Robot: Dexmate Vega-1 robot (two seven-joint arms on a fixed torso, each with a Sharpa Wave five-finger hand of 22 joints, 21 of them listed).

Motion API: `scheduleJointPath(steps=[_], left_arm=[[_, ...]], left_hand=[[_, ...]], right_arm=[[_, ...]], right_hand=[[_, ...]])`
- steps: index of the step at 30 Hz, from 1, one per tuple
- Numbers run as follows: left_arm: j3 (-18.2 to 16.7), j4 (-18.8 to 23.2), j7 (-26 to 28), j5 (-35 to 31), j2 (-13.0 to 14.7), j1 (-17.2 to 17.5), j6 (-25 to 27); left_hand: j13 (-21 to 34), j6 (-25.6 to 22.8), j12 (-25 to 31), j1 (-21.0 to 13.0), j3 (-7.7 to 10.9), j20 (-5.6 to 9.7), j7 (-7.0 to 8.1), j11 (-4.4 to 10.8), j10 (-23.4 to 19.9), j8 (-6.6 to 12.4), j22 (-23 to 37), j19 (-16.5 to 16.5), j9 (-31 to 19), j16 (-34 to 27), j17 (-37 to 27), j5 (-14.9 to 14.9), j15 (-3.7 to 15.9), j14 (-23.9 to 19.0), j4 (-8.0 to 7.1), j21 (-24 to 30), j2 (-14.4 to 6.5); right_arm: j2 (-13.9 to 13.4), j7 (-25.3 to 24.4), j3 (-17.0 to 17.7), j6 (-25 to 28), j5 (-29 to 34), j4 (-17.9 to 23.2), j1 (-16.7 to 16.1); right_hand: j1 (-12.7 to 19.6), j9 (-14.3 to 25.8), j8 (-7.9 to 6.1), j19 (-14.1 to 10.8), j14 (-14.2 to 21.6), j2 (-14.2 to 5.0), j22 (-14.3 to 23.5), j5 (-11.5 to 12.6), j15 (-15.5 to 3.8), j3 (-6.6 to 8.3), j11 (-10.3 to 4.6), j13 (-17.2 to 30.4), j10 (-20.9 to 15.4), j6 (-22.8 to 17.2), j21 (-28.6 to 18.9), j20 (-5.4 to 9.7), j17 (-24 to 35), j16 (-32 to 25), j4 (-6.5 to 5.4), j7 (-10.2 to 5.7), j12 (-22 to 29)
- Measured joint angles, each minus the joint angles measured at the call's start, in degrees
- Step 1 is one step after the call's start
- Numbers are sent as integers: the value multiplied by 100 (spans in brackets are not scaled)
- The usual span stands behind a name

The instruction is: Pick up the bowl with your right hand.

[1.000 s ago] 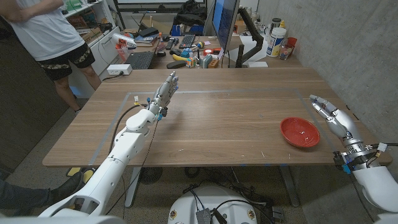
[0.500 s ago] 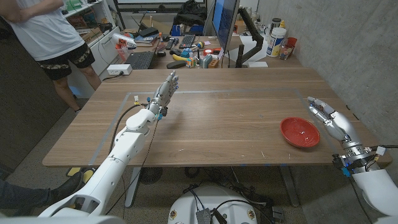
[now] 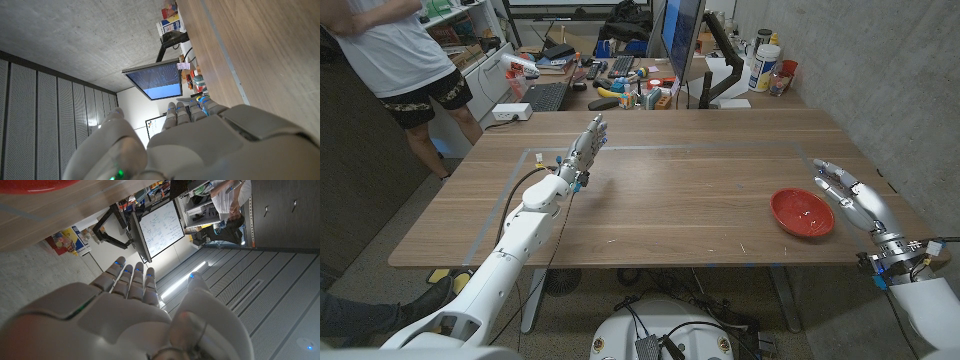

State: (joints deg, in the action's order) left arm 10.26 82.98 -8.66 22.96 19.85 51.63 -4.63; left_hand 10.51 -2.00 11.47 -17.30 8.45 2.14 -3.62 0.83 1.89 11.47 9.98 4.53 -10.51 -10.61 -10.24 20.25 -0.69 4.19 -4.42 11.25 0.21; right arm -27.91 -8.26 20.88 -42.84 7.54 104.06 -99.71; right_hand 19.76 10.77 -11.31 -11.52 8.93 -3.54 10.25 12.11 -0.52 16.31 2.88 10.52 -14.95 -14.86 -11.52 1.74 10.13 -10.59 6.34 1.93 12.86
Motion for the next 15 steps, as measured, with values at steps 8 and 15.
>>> scheduleJointPath(steps=[8,15], left_arm=[[31,-17,-20,-22,-17,-33,0],[34,-17,-20,-30,-22,-34,3]], left_hand=[[0,-16,0,0,0,0,-16,0,0,0,0,0,0,0,0,0,0,0,0,0,0],[0,-16,0,0,-33,0,-16,0,0,0,0,0,0,0,0,0,0,0,17,0,0]], right_arm=[[112,-32,120,-37,309,55,-37],[193,-65,216,-50,570,105,-64]], right_hand=[[97,0,0,0,0,20,-14,0,0,19,0,0,0,-20,0,0,0,0,66,-20,0],[206,0,0,0,31,-6,-13,45,-31,87,-31,0,-31,2,0,0,1,0,134,-42,0]])
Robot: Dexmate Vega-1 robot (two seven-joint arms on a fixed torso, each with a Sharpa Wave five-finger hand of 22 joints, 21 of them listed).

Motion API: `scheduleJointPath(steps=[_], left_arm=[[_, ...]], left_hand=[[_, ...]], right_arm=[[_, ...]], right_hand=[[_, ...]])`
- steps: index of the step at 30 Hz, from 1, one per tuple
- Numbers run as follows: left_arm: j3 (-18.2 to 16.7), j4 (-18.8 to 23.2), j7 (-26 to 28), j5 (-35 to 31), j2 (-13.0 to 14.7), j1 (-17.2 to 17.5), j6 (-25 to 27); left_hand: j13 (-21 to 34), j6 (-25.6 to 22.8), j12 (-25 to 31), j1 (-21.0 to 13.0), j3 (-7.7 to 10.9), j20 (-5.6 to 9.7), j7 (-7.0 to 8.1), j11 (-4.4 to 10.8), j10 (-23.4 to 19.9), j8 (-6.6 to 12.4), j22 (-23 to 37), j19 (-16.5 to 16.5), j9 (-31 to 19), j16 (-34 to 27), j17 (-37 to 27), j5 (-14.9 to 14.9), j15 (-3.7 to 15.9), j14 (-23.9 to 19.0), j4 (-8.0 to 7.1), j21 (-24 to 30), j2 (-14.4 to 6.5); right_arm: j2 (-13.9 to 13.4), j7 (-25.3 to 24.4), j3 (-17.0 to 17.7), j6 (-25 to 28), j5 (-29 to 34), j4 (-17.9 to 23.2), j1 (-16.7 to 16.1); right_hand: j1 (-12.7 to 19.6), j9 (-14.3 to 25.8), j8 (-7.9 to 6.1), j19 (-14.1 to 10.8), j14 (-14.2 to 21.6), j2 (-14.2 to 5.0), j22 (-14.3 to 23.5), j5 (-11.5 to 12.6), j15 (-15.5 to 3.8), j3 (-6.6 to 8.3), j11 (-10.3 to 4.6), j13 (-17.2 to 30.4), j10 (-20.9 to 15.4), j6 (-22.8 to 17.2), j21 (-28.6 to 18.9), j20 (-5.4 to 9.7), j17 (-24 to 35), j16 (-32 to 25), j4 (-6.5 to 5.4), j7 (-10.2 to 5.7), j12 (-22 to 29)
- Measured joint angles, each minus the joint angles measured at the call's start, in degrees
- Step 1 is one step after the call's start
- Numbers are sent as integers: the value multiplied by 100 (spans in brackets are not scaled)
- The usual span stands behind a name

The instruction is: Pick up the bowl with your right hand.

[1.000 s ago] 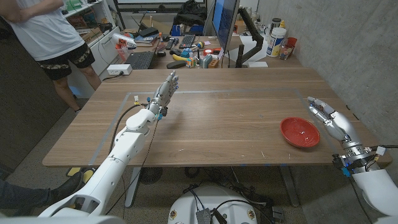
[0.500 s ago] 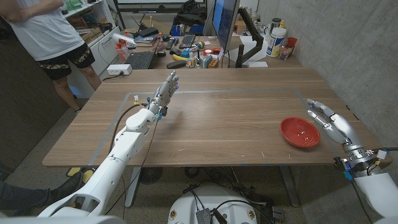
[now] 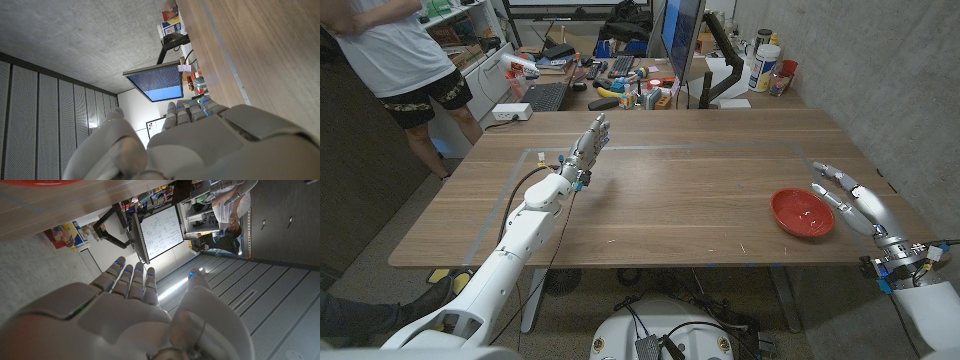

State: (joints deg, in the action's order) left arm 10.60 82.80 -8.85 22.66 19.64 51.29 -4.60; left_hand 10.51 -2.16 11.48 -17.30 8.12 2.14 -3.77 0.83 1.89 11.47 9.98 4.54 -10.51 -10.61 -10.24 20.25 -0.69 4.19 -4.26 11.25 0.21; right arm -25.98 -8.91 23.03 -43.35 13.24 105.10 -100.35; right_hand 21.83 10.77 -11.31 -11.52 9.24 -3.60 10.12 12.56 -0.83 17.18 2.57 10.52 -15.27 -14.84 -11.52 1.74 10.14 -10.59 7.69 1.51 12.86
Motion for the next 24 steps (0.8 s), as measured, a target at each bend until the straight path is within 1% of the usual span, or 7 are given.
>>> scheduleJointPath(steps=[3,7,12,16,19,21,24], left_arm=[[0,1,4,0,-2,0,4],[0,1,8,-2,-9,0,11],[2,-5,10,-9,-15,-8,22],[14,-35,10,-18,-23,-27,24],[22,-41,9,-27,-28,-38,25],[22,-41,9,-33,-28,-38,25],[30,-42,9,-48,-33,-53,25]], left_hand=[[0,0,0,0,-17,0,0,0,0,0,0,0,0,0,0,0,0,0,-17,0,0],[0,-10,0,0,-17,0,10,0,0,0,0,0,0,0,0,0,0,0,-17,0,0],[0,-10,0,-22,-17,0,11,0,0,0,0,0,0,0,0,0,0,0,-17,0,-23],[0,-10,0,-22,-17,0,10,0,0,0,0,0,0,0,0,0,0,0,-17,0,-23],[0,-10,0,-23,-17,0,11,0,0,0,0,0,0,0,0,0,0,0,-17,0,-23],[0,-10,0,-22,-16,0,11,0,0,0,0,0,0,0,0,0,0,0,-17,0,-22],[0,-10,0,-22,-16,0,11,0,0,0,0,0,0,0,0,0,0,0,-17,0,-22]], right_arm=[[32,-1,45,0,121,36,-19],[63,-1,90,0,236,69,-38],[106,-1,146,5,382,105,-62],[173,-12,210,5,548,148,-97],[214,-36,245,5,636,170,-115],[237,-36,265,5,636,183,-128],[291,-83,308,-9,782,203,-148]], right_hand=[[48,0,0,0,0,-8,0,0,0,-23,0,0,0,0,0,0,0,0,24,0,0],[100,0,0,0,0,-17,0,0,0,0,0,0,0,22,0,0,0,0,47,-21,0],[249,0,0,0,0,-19,1,40,0,72,0,0,0,72,0,0,1,0,119,-71,-26],[327,0,0,0,-1,-16,1,43,1,102,0,0,0,72,0,0,0,0,149,-71,-45],[355,0,0,0,-1,12,1,43,1,78,0,0,0,72,0,0,1,0,173,-71,-45],[387,0,0,0,-1,-16,1,43,1,101,0,0,0,72,0,0,1,0,196,-71,-45],[425,0,0,-22,-1,22,1,43,1,101,0,0,0,72,2,-22,1,0,196,-71,-45]])
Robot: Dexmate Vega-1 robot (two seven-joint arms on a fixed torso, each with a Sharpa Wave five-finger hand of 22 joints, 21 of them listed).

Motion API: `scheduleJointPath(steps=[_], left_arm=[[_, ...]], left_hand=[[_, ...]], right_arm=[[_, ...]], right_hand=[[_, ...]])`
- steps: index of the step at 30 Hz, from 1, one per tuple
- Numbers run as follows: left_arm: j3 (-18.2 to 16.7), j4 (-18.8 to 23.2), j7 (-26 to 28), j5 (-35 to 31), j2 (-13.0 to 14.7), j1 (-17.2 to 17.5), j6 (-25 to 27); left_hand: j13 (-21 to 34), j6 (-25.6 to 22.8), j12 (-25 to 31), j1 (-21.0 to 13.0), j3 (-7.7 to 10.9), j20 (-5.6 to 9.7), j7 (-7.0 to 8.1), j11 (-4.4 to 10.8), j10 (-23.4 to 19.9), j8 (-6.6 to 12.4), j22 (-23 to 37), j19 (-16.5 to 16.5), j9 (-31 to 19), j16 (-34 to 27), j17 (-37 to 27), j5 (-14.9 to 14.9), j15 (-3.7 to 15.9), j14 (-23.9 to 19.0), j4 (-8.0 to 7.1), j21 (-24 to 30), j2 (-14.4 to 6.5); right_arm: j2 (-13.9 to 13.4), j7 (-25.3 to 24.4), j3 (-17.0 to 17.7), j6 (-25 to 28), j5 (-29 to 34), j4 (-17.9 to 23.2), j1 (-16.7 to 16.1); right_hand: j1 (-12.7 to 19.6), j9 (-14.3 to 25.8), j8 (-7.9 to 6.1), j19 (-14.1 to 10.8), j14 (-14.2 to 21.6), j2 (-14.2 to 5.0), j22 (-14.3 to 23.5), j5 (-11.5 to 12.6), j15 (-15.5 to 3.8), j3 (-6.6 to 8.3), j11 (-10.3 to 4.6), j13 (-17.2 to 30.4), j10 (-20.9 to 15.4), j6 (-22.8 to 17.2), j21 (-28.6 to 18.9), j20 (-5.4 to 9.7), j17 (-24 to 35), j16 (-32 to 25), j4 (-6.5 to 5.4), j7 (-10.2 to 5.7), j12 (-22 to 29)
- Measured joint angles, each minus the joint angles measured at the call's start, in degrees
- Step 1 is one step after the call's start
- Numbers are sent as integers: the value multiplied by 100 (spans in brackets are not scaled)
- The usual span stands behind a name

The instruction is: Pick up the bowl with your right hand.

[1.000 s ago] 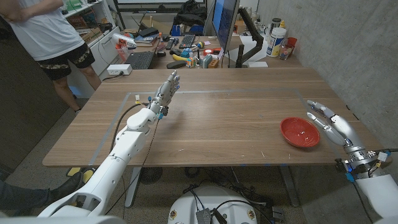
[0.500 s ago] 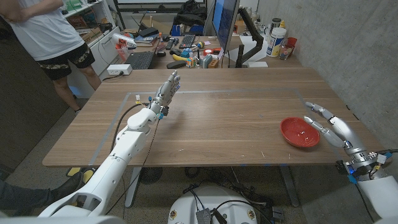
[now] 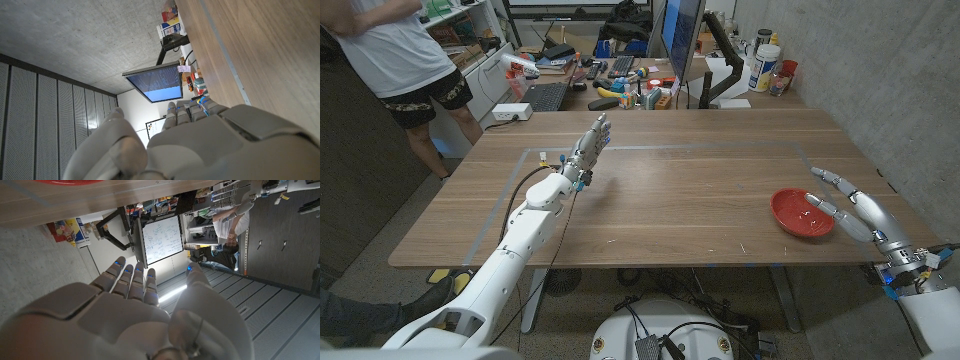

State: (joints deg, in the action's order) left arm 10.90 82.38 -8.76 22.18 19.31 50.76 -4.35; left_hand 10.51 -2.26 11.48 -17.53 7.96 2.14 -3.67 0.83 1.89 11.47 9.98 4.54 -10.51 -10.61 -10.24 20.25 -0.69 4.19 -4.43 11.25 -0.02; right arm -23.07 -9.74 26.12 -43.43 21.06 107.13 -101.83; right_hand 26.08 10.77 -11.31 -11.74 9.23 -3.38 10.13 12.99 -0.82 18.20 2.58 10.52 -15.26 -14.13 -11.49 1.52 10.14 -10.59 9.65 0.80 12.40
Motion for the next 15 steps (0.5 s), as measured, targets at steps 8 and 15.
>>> scheduleJointPath(steps=[8,15], left_arm=[[13,10,15,-21,-4,-16,0],[29,23,22,-28,-14,-19,-1]], left_hand=[[0,0,0,0,0,0,0,0,0,0,0,0,0,0,0,0,0,0,0,0,0],[0,0,0,0,0,0,0,0,0,0,0,0,0,0,0,0,0,0,0,0,0]], right_arm=[[112,-120,112,-55,361,43,-42],[198,-265,210,-92,785,108,-81]], right_hand=[[113,0,0,-9,0,109,0,0,0,24,-19,0,20,32,31,-9,0,0,24,-31,0],[209,0,0,-9,0,147,0,45,0,24,-74,0,75,54,31,-9,0,0,24,-9,0]])
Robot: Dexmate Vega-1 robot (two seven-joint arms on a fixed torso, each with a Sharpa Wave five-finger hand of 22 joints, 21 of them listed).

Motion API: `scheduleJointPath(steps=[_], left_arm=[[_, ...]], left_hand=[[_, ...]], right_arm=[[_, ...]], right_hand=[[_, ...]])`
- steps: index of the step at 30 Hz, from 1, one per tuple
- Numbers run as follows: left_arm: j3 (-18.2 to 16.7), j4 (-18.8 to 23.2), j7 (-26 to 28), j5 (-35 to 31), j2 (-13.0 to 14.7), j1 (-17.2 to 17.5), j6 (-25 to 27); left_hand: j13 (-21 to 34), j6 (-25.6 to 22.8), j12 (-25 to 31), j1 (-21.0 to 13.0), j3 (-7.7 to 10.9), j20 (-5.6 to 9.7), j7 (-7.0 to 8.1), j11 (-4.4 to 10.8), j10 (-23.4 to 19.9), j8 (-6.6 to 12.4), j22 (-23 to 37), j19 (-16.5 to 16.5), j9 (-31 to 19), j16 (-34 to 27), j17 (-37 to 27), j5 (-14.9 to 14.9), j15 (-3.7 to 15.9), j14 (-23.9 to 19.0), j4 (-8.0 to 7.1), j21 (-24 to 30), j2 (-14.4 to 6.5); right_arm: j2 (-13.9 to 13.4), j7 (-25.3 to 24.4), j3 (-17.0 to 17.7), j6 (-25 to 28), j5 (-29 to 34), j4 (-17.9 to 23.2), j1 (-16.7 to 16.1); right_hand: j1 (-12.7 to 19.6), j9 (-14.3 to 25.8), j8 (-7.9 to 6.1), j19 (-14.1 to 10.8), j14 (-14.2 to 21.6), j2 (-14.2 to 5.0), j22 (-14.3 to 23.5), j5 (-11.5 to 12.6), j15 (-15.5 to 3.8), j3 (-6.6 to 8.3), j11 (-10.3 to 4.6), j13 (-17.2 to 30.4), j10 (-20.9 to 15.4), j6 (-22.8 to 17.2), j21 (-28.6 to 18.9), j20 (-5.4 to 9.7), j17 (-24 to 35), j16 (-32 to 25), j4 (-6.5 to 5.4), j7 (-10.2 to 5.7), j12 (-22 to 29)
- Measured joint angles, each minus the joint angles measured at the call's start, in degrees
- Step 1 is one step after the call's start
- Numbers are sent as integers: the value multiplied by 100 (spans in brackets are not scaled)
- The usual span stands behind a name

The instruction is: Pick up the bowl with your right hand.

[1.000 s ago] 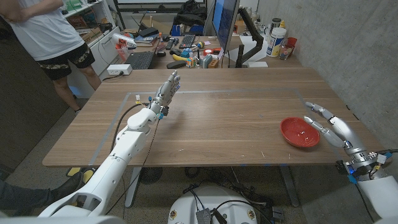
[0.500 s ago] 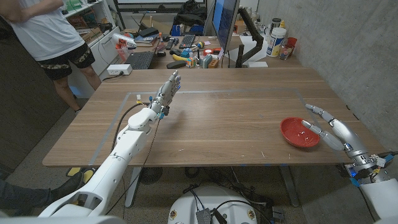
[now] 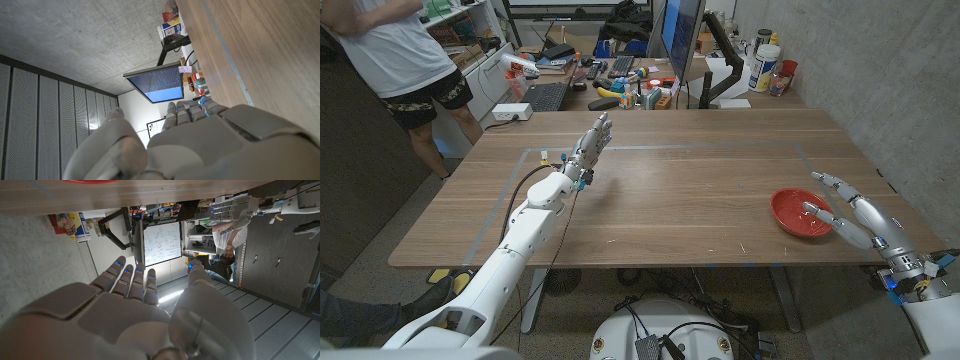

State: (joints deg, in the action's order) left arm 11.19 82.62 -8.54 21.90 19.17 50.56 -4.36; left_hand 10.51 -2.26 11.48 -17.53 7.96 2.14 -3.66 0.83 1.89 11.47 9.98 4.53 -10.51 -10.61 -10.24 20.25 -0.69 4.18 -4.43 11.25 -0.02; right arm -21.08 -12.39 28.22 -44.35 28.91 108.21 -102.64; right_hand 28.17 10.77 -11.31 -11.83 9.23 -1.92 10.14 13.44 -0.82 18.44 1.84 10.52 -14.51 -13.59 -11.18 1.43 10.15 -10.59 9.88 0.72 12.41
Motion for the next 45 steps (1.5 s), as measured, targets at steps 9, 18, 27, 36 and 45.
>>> scheduleJointPath(steps=[9,18,27,36,45], left_arm=[[6,1,1,-1,-6,-5,0],[6,-17,-4,6,-9,-6,-8],[-6,-55,-25,17,-12,-9,-26],[-15,-65,-29,19,-14,-9,-27],[-15,-65,-28,19,-14,-9,-27]], left_hand=[[0,-31,0,-23,-18,0,31,0,0,0,0,0,0,0,0,0,0,0,18,0,-23],[0,-31,0,-23,-34,0,30,0,0,0,0,0,0,0,0,0,0,0,1,0,-23],[0,-30,0,-23,-33,0,30,0,0,0,0,0,0,0,0,0,0,0,1,0,-23],[0,-30,0,-23,-48,0,30,0,0,0,0,0,0,0,0,0,0,0,16,0,-23],[0,-30,0,-53,-48,0,30,0,0,0,0,0,0,0,0,0,0,0,16,0,-53]], right_arm=[[68,-197,86,-5,525,80,-41],[74,-311,117,35,829,174,-88],[33,-479,125,153,1217,281,-159],[-50,-613,106,281,1491,362,-247],[-167,-613,65,281,1491,418,-336]], right_hand=[[82,0,0,0,0,39,0,0,0,0,-21,0,22,1,0,0,0,0,0,-1,0],[135,0,0,0,0,92,1,0,0,0,-20,0,21,31,0,0,0,0,-1,-31,-44],[189,0,0,0,0,146,1,0,0,0,-29,0,74,30,0,0,0,0,-1,-31,-44],[250,0,0,0,32,207,1,45,-32,0,-29,0,73,30,0,0,1,0,-1,-31,-43],[278,0,0,1,31,235,1,45,-31,0,-29,0,73,30,0,0,0,0,-1,-31,-43]])
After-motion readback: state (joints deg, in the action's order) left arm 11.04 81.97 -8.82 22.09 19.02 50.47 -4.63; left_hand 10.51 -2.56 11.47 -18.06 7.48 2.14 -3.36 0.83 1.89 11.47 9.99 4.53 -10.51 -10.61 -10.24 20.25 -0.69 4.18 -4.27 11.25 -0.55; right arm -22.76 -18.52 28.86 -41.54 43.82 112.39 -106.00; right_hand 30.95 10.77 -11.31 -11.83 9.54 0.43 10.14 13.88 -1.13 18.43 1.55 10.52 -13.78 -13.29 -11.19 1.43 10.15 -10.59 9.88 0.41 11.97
